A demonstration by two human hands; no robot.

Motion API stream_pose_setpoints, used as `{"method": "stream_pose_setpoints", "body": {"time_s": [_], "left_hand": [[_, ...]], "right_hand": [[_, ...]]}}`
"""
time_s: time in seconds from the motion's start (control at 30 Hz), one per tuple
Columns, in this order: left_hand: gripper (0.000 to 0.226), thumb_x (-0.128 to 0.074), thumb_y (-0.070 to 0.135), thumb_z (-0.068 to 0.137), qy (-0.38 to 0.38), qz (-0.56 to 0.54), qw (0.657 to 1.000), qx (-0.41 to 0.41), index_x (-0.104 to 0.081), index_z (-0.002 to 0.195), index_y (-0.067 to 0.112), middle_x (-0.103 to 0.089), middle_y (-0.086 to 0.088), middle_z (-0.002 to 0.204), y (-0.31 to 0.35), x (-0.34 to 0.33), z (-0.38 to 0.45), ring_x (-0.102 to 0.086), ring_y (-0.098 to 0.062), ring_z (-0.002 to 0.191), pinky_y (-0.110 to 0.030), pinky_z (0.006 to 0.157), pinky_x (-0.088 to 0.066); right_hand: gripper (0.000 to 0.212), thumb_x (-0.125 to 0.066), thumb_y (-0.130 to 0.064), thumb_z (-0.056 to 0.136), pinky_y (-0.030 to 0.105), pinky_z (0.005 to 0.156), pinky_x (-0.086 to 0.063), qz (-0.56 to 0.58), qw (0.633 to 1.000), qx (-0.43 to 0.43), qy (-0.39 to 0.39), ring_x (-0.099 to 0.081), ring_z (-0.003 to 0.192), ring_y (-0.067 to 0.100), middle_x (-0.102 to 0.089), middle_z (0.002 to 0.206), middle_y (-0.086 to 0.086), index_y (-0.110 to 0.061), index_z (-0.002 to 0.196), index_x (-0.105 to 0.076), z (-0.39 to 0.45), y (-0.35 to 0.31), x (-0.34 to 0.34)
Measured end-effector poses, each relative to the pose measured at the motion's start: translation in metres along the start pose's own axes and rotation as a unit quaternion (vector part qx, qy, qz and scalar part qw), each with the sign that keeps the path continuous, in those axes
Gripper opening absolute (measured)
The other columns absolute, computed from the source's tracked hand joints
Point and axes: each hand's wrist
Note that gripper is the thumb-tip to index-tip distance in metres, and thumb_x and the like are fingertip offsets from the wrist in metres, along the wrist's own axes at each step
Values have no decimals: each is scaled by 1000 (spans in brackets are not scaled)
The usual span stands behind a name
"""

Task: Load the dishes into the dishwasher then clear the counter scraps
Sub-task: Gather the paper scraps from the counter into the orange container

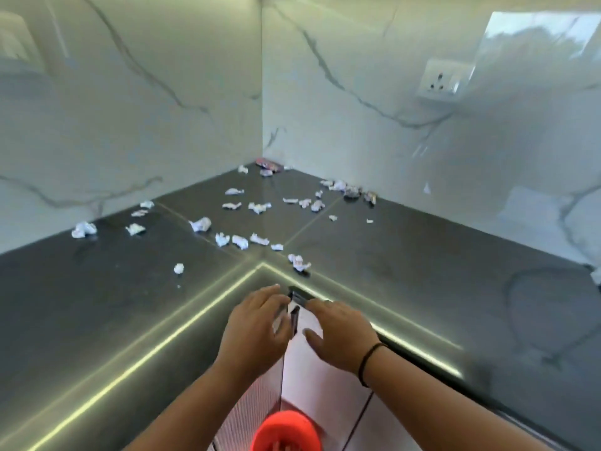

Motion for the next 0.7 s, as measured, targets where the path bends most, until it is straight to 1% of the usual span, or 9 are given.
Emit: {"method": "stream_pose_setpoints", "body": {"time_s": [0.03,0.1,0.2,0.27,0.37,0.47,0.53,0.6,0.7], "left_hand": [[38,-59,37,85,-7,28,999,21,-62,120,23,-54,-2,138,-8,6,7,-49,-23,127,-37,104,-38],[61,-48,59,87,-41,101,988,109,-42,139,27,-30,-3,155,-34,18,19,-24,-25,143,-45,112,-26],[104,-25,89,73,-83,170,950,251,-7,152,24,3,-4,162,-83,25,26,7,-29,148,-49,117,-7],[125,-17,99,58,-90,174,926,323,6,153,20,10,-8,161,-114,23,29,11,-34,146,-50,118,0],[142,-17,106,44,-101,140,905,389,14,151,19,13,-11,160,-138,12,40,13,-37,146,-51,118,5],[145,-19,107,41,-90,127,898,412,13,151,17,10,-12,160,-148,-6,67,10,-34,147,-49,119,4],[142,-22,106,44,-90,115,906,398,14,151,18,11,-8,161,-153,-20,90,9,-28,148,-45,120,3],[140,-26,104,46,-104,109,918,367,16,150,21,15,-3,160,-156,-33,112,12,-23,147,-41,120,5],[138,-29,104,48,-125,121,923,344,22,149,24,21,2,159,-156,-46,135,20,-17,145,-39,119,8]], "right_hand": [[43,-47,-49,86,34,87,-45,-3,1000,-18,10,-55,107,23,-60,116,-1,-27,124,-47,4,3,6],[47,-47,-51,86,36,91,-44,-23,998,-55,17,-52,111,24,-57,121,0,-26,125,-45,15,7,15],[63,-41,-63,85,42,105,-35,-47,992,-116,-21,-36,130,27,-42,140,4,-24,134,-35,26,19,9],[83,-32,-76,82,48,115,-19,-45,985,-151,-64,-15,144,31,-21,156,7,-24,145,-22,35,27,-1],[109,-13,-92,67,55,117,-5,-17,975,-201,-93,5,146,36,0,161,9,-25,152,-4,52,42,-18],[126,-3,-101,52,57,115,2,0,973,-213,-87,10,145,36,5,161,8,-25,152,2,78,57,-34],[132,-4,-104,47,55,113,12,23,976,-200,-85,16,145,35,9,161,8,-25,152,6,100,65,-46],[133,-3,-105,46,53,111,19,34,983,-162,-77,19,144,34,12,160,9,-24,152,10,127,67,-57],[129,-2,-103,50,51,113,18,49,989,-123,-66,19,144,33,13,160,10,-24,151,13,163,65,-65]]}}
Point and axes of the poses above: each hand's wrist, its own z-axis towards the middle knuckle, its own x-axis out of the back of the hand, y = z × x
